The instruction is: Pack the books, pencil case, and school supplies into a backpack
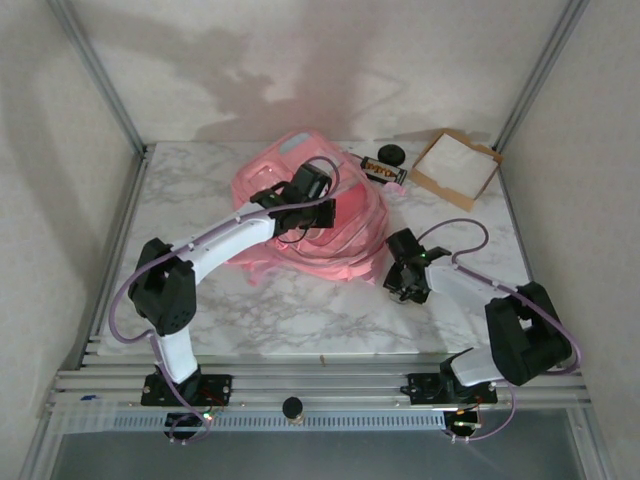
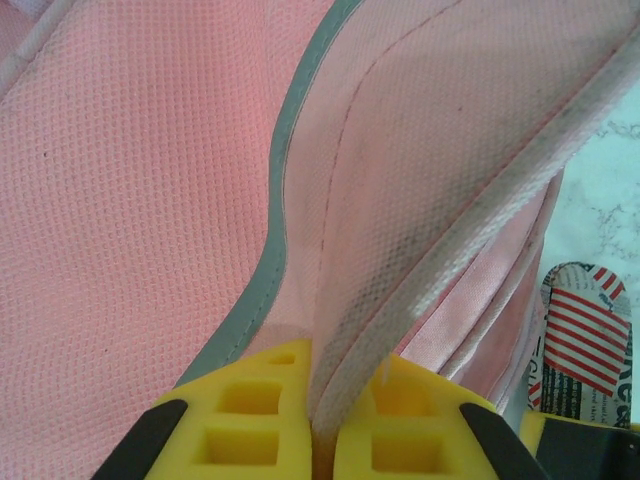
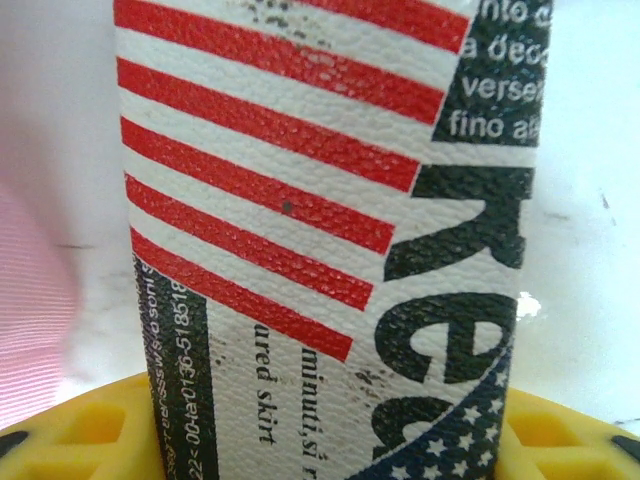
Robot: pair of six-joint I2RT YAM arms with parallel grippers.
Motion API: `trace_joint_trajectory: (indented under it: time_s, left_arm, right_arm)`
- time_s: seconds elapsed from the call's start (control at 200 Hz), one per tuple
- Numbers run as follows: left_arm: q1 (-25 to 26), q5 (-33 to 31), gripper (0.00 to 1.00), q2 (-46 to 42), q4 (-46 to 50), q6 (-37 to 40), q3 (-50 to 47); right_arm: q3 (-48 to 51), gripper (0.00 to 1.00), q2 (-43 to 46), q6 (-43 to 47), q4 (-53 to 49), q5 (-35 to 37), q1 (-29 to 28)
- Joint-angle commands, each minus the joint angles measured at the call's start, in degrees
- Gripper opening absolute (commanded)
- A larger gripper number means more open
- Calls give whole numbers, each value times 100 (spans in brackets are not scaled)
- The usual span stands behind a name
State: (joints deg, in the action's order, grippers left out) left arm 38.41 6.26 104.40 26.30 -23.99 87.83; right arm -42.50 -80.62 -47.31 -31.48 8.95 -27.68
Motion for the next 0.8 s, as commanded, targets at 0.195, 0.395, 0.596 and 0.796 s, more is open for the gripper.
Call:
trace_joint_trajectory:
  time_s: [0.195,0.395,0.596,0.796]
  left_arm:
    - [43,1,0,-180,415,51,695]
    - [42,-130,0,-161,521,85,803]
    - [39,244,0,-283,165,-144,600]
    - [-63,214,0,-518,-144,-490,268]
  right_arm:
    - [-1681,43,44,161,-132,-220,-627]
    - [-2776,44,-780,303,125,-571,-916]
    - [-3653,45,-1545,622,229,-719,-935]
    - [-4268,51,-2151,799,434,-1169,-735]
